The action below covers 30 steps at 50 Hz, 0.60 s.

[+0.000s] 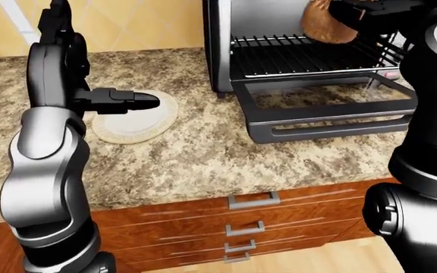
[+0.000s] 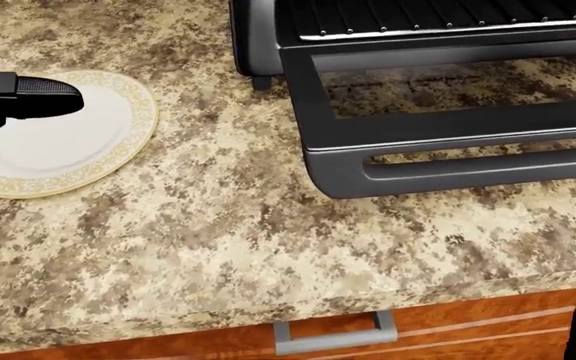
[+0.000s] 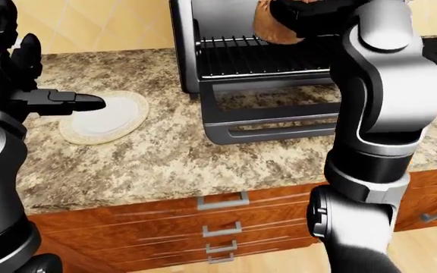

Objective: Pick the scone from the rack and place it on the plate on the counter.

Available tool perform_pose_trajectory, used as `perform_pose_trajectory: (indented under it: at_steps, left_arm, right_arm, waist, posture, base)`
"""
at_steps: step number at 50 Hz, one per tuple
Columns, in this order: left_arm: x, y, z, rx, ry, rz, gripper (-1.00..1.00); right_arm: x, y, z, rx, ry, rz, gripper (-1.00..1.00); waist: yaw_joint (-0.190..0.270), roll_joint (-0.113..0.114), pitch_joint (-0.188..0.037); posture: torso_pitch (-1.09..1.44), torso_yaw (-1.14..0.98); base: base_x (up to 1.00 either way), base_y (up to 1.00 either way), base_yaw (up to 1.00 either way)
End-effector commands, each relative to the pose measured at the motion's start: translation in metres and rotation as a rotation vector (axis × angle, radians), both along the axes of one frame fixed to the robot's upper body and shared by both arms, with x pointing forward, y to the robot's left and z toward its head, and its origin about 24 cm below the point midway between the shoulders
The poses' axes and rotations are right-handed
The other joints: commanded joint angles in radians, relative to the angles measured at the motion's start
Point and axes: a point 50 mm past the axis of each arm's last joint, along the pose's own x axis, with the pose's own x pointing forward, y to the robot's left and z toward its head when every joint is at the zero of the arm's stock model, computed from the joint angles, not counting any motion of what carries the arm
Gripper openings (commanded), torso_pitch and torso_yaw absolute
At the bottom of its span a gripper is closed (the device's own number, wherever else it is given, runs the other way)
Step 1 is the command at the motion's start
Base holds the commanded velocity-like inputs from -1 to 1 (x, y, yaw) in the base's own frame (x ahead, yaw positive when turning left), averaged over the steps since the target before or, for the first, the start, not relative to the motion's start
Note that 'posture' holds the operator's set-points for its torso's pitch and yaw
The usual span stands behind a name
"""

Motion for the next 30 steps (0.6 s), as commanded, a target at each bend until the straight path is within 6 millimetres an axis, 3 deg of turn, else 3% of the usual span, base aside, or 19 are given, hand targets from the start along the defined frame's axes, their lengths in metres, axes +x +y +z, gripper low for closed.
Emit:
perform_pose_trajectory:
  at_steps: [1,16,30]
  left_arm:
    - [-0.007,-0.002,0.015,0.015,-0.084,-0.005,1.0]
    - [-0.011,0.0,0.015,0.007,-0.082,0.007,1.0]
    - [-0.02,0.008,0.019,0.009,-0.082,0.033,1.0]
  right_arm:
    - [-0.007,0.011,0.02,-0.022,-0.097,0.04,-1.0]
    - [-0.002,0.07,0.039,-0.054,-0.113,0.248,-1.0]
    - [0.014,0.112,0.041,-0.078,-0.106,0.379,-1.0]
  waist:
    - [0.002,0.001,-0.028]
    - [0.037,0.011,-0.024]
    - [0.085,0.017,-0.025]
  posture:
    - [0.0,0.02]
    - [0.0,0.09]
    - [0.0,0.16]
  base:
    - [0.0,0.0,0.0]
    - [0.0,0.0,0.0]
    - [0.0,0.0,0.0]
